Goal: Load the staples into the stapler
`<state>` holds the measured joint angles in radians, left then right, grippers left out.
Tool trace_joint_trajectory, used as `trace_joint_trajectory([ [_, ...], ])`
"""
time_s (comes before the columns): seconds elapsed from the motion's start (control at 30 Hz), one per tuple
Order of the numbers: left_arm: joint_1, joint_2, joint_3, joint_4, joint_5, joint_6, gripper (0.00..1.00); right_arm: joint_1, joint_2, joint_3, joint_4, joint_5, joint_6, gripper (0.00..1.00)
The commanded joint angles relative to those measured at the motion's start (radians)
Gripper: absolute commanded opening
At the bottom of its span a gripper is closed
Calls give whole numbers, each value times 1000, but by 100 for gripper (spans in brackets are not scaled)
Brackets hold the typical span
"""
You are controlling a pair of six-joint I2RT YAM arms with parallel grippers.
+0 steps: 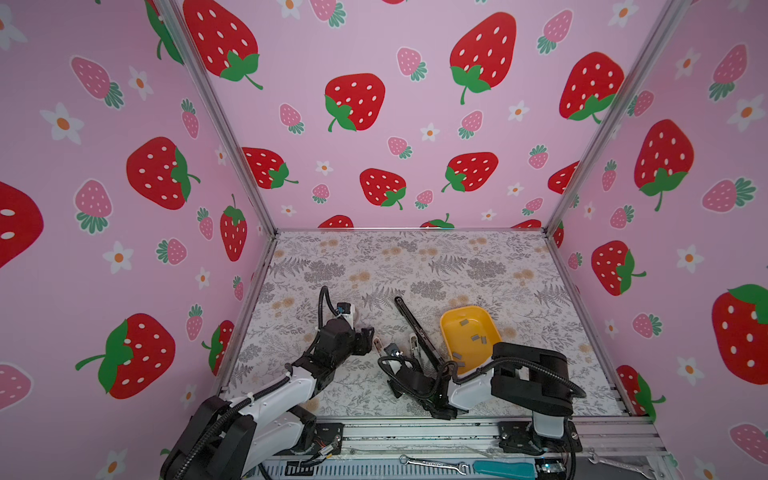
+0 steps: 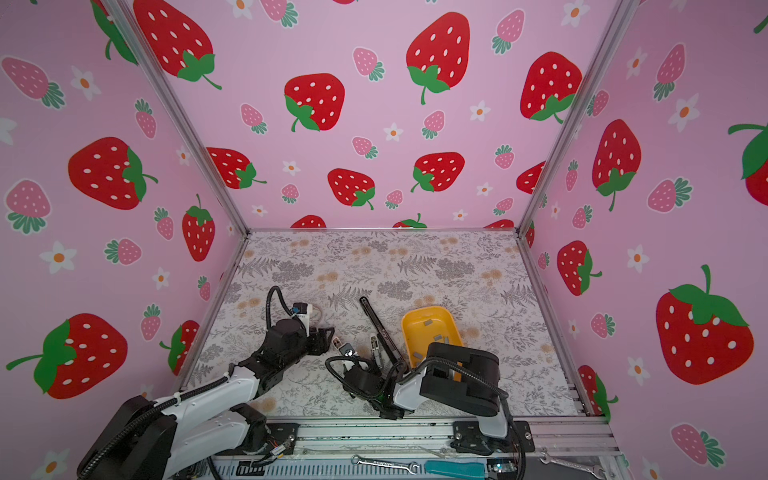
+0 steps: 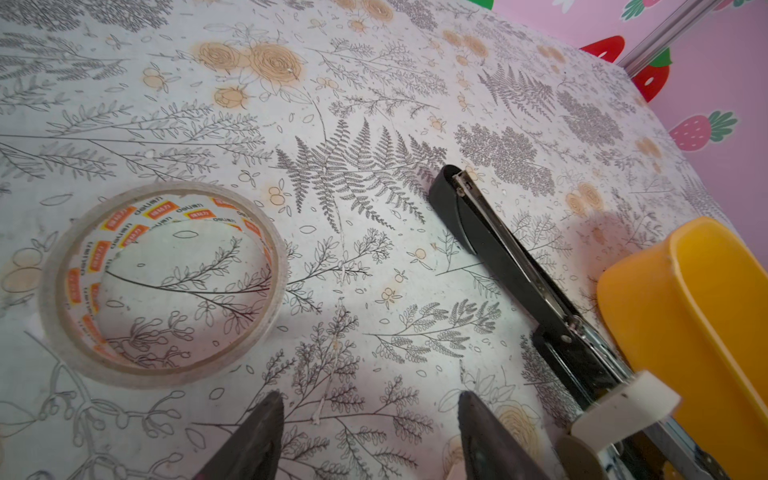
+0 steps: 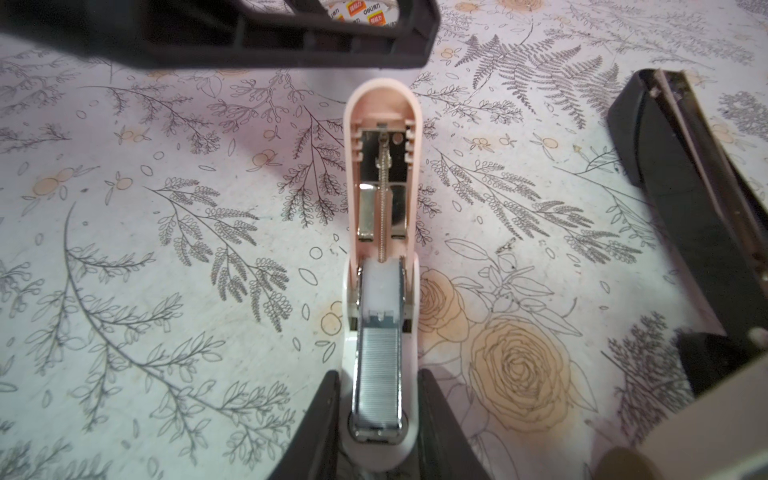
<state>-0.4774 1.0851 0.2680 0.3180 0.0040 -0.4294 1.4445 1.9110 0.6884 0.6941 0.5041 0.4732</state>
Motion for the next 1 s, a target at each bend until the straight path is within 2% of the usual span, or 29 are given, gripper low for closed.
trace_joint_trajectory([
  [0.0,-34,3,10,-6,21,21,63,21,20,-19,-2,-60,-19,20],
  [0.2,-79,-19,-3,-13,0,40,57,20,21,-22,17,-70,-28,20],
  [0.43,-94,-53,-18,8,89,82,54,17,20,-23,28,-69,-36,20],
  [0.67,-106,-39,-5,14,122,84,47,7,25,-34,44,-73,-22,20],
  [0.73,-105,-62,-14,18,127,64,48,4,30,-34,49,-77,-19,20],
  [0.8,-105,-101,-12,-18,81,33,52,2,32,-35,52,-77,-18,20],
  [0.87,-106,-140,3,-94,23,5,64,2,33,-36,53,-75,-16,20],
  [0.97,-102,-180,33,-184,-43,-12,66,1,38,-41,62,-76,-12,20],
])
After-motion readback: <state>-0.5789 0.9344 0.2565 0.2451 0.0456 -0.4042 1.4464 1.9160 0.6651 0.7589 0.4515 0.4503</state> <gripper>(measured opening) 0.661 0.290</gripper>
